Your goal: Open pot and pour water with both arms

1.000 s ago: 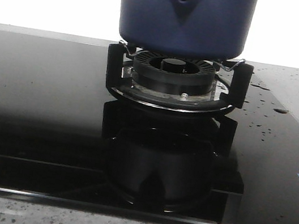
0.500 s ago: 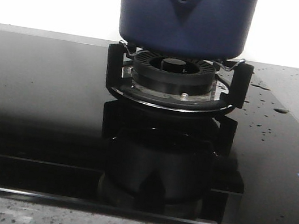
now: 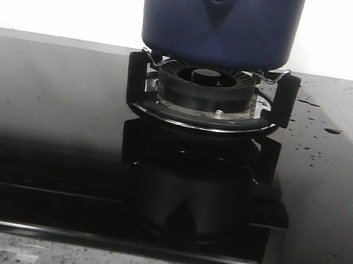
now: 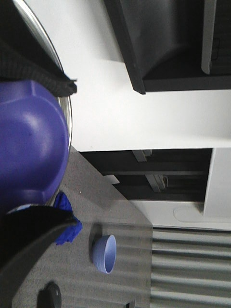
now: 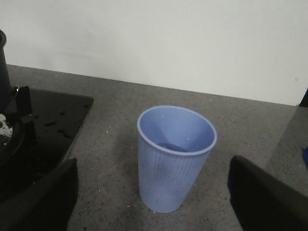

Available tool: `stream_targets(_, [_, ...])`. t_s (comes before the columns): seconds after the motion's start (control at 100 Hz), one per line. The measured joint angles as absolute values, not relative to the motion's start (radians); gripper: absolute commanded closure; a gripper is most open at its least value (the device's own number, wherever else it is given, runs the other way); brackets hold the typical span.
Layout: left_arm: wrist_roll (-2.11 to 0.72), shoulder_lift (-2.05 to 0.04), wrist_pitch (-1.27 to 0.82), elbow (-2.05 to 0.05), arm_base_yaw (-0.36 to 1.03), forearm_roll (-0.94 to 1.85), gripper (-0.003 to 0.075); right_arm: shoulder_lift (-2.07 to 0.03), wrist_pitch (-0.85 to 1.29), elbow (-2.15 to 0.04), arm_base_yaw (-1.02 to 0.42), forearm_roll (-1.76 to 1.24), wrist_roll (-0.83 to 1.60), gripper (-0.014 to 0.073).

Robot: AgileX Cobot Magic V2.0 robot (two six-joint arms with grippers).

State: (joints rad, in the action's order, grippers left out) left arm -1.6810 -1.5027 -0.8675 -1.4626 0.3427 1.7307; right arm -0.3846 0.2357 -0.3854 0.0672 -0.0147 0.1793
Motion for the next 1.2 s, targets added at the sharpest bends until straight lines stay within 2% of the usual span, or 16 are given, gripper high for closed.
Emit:
stream_targets(0.22, [-1.677,-1.497,-0.876,-1.463,0.343,1.723,0.0535,-0.412,-0.022,-0.248,0.067,-0.011,0.175,0.0049])
stream_targets(0.48, [-1.677,-1.497,-0.876,-1.463,0.343,1.721,0.0535,-0.629,-0.203,-0.239,0.067,-0.11,0.173,0.0049])
stream_targets(1.2, [-1.672,-1.497,-0.884,-1.463,0.343,1.716,0.0535,-0.902,-0.495,-0.239,0.115,-0.186,0.179,0.0049])
